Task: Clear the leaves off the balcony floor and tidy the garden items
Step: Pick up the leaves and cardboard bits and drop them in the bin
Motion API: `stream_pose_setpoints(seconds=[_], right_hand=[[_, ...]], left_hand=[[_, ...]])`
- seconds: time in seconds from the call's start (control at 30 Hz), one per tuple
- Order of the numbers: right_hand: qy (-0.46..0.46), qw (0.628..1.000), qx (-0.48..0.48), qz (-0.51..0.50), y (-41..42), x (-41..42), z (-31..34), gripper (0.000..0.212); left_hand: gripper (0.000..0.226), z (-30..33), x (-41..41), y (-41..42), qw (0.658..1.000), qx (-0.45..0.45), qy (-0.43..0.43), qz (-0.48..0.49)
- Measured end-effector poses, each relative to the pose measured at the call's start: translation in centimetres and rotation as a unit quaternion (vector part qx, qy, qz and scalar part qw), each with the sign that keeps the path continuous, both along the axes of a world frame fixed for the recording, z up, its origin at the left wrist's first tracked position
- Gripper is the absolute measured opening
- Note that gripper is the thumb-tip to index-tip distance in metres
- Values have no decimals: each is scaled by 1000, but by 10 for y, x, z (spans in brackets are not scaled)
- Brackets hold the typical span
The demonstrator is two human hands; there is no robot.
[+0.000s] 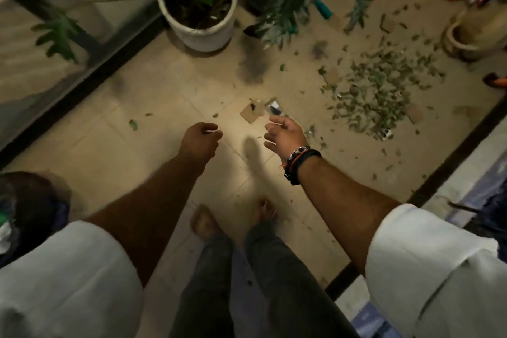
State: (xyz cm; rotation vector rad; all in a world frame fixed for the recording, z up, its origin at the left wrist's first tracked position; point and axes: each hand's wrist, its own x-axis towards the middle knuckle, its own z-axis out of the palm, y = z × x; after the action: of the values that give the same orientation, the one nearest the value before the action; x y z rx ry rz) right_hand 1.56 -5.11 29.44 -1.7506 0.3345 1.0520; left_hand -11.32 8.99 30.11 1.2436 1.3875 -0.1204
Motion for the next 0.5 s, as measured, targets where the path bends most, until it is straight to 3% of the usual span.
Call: stream_pose_setpoints(seconds=[0.33, 0.5], right_hand=[[26, 990, -28, -139, -58, 84, -18, 28], [36, 987, -54, -144, -60, 122, -62, 25]], left_hand=[[38, -49, 94, -28, 988, -1, 60, -140], [28, -95, 140, -21, 974, 9, 101, -203]])
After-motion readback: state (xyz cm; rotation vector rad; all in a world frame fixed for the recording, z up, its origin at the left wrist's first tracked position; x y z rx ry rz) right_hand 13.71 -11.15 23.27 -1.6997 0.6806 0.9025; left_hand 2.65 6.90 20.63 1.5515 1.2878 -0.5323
